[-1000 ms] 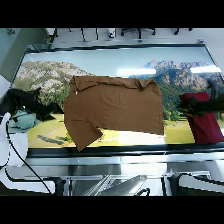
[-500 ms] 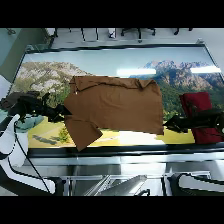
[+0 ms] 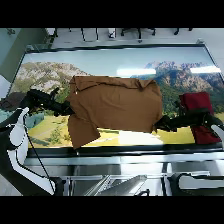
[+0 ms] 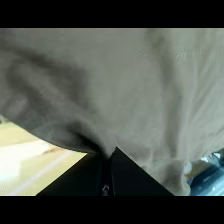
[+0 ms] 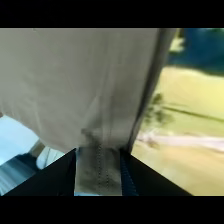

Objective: Fold the shirts.

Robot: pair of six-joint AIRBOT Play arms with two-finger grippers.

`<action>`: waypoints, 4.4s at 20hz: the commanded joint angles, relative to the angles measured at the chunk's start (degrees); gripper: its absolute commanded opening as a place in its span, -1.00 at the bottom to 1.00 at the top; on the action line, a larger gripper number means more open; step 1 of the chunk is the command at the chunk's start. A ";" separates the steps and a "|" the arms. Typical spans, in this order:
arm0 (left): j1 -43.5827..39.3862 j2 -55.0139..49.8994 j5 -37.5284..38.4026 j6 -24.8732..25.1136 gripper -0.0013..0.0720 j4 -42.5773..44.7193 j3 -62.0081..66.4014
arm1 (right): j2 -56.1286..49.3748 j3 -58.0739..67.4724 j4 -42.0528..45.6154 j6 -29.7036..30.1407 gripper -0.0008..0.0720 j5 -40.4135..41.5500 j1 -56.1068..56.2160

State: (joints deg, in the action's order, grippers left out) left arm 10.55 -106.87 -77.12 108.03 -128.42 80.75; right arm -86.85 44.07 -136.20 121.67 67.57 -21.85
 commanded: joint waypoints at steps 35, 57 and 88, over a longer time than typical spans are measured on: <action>0.33 63.93 22.75 -5.09 -0.91 3.34 26.14 | 45.46 54.45 -3.96 1.36 -0.92 -15.87 -0.55; -10.16 19.54 23.71 0.00 -0.91 6.32 2.10 | 4.22 25.57 -5.11 4.59 -0.92 -21.64 7.50; -12.59 -8.46 7.48 -15.45 -0.91 34.86 28.55 | -24.17 51.82 35.56 -29.40 -0.92 -10.78 17.18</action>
State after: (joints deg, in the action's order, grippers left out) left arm -1.06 -114.24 -66.74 93.86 -99.18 109.36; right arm -110.72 95.94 -102.72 94.43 56.62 -5.26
